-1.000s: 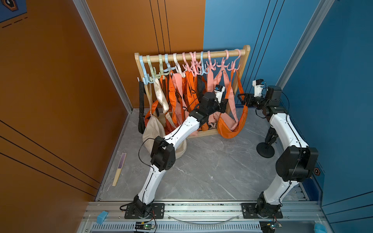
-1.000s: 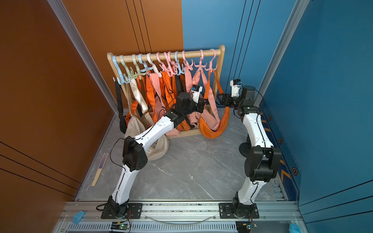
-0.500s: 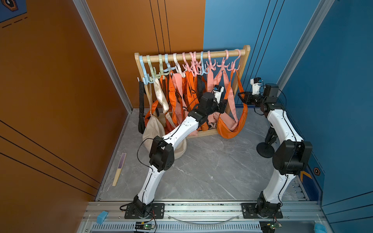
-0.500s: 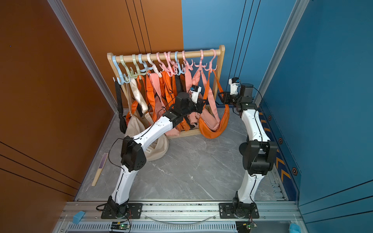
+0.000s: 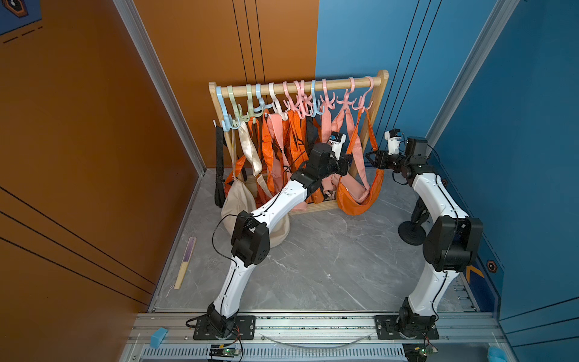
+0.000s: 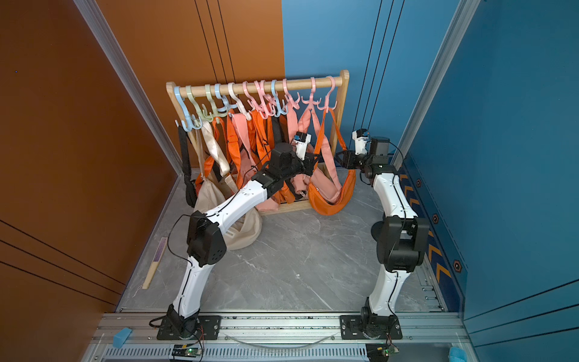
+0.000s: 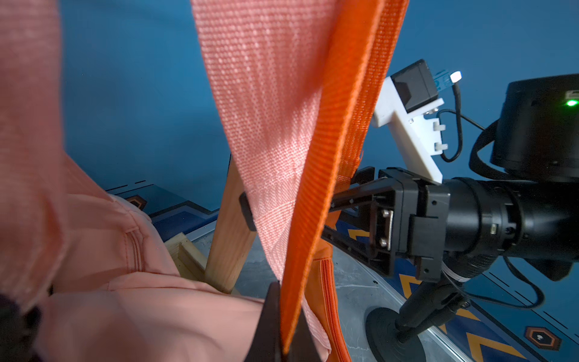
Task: Take the bag off the hook
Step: Pick up the bag from the hook.
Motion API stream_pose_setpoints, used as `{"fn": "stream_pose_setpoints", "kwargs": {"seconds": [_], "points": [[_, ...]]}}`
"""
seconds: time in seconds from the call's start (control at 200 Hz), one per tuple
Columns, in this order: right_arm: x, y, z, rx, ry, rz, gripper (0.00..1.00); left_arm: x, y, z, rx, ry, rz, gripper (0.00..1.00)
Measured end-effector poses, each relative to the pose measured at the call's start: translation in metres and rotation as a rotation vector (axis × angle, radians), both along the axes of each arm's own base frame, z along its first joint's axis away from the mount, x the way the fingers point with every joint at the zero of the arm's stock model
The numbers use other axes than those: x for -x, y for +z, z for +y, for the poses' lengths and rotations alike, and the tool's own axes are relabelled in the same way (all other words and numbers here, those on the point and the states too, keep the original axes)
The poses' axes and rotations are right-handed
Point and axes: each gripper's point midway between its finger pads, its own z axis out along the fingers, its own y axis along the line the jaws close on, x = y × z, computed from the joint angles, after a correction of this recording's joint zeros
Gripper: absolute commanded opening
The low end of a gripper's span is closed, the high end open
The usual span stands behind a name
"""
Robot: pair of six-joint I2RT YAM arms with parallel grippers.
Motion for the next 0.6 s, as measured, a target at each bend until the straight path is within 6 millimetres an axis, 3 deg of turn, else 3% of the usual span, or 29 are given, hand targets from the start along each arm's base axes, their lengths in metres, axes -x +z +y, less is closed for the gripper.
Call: {"fn": "stream_pose_setpoints", "kwargs": {"seconds": [0.09,0.22,0.44,0.561,0.601], "points": [[0.000,-0.001,-0.001,0.007,-0.005,0.000,0.38,0.000,0.001,0.001,0.003,0.002,0.002,0.00],[0.000,-0.005,-0.002,0.022,-0.005,0.000,0.33,0.000,0.000,0.001,0.004,0.002,0.007,0.00],[0.007,-0.030,-0.003,0.035,-0.005,0.049,0.17,0.000,-0.001,0.001,0.012,0.003,0.009,0.00],[0.011,-0.027,-0.003,0.035,-0.006,0.045,0.01,0.002,-0.001,0.002,0.013,0.003,0.012,0.00],[0.012,-0.024,-0.003,0.038,-0.005,0.038,0.00,0.002,0.000,0.002,0.013,0.003,0.013,0.00]]}}
